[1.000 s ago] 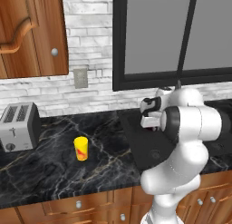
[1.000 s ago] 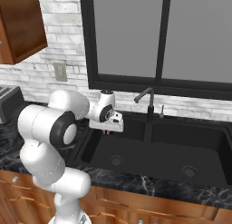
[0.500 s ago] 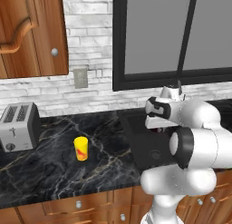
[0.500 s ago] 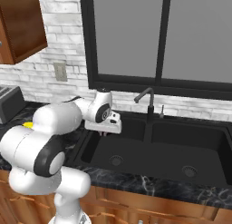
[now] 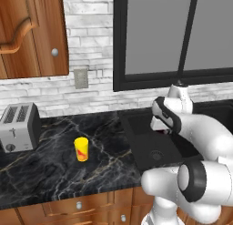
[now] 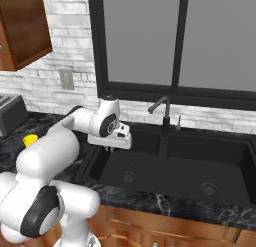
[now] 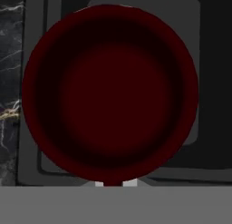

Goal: Move any existing items from the left basin to the right basin for drying. Then move the cup from the counter to the left basin of the sink for washing.

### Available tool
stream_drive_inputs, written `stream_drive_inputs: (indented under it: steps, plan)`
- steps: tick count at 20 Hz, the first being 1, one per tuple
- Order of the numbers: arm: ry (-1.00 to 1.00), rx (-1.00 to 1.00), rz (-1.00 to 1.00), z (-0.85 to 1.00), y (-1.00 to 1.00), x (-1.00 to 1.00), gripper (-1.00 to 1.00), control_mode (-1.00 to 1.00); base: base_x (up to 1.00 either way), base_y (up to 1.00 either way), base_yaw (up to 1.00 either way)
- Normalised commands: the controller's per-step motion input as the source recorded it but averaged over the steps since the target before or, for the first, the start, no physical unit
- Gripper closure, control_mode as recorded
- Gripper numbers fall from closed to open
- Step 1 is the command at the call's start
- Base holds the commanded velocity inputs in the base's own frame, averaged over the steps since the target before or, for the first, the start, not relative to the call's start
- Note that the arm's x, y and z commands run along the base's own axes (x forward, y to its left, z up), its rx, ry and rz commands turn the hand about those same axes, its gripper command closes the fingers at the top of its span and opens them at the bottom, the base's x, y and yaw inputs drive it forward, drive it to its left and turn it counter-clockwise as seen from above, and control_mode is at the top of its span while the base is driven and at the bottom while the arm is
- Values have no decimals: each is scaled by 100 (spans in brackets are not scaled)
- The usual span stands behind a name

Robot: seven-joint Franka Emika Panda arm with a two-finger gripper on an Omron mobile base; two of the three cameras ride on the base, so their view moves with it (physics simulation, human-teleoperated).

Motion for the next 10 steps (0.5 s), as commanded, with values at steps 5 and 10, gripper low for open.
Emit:
stream_drive_inputs:
  steps: [5,10]
  plan:
    - [0,0,-4,15,-21,-43,100,-100,0,0,0]
    - [0,0,-6,14,-39,-33,100,-100,0,0,0]
